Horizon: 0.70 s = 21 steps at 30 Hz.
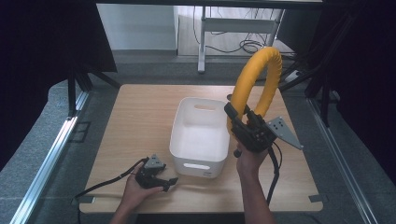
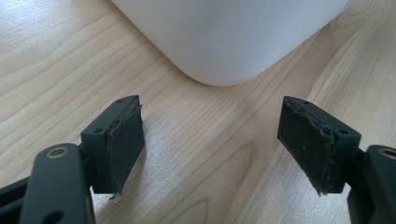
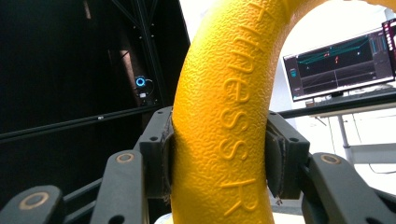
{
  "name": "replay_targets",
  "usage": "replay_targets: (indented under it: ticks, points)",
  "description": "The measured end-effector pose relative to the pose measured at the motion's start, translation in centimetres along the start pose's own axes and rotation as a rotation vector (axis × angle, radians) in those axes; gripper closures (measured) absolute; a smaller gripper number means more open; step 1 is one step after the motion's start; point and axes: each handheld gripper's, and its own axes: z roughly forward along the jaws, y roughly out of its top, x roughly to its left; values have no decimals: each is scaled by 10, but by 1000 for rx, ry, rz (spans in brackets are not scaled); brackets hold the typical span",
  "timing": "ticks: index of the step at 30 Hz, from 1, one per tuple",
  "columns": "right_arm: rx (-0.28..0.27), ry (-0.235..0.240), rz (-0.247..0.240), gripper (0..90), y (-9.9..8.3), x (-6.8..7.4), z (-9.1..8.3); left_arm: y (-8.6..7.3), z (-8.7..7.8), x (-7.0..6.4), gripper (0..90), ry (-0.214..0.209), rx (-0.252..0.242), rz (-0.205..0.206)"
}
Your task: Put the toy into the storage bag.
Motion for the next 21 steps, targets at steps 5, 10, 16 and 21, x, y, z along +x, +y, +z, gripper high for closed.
replay_targets:
  ticks: [5, 10, 16, 21]
  points:
    - [-3, -14, -32, 508, 0, 15, 4, 0, 0, -1, 228, -2, -7, -9]
    - [-2, -7, -25, 508, -2, 27, 12, 0, 0, 0, 228, -3, -4, -6]
    - [13, -32, -44, 508, -3, 35, 18, 0, 0, 0, 227, -5, -3, -6]
    - [9, -40, -52, 507, -8, 42, 25, 0, 0, 0, 226, -7, -2, -8]
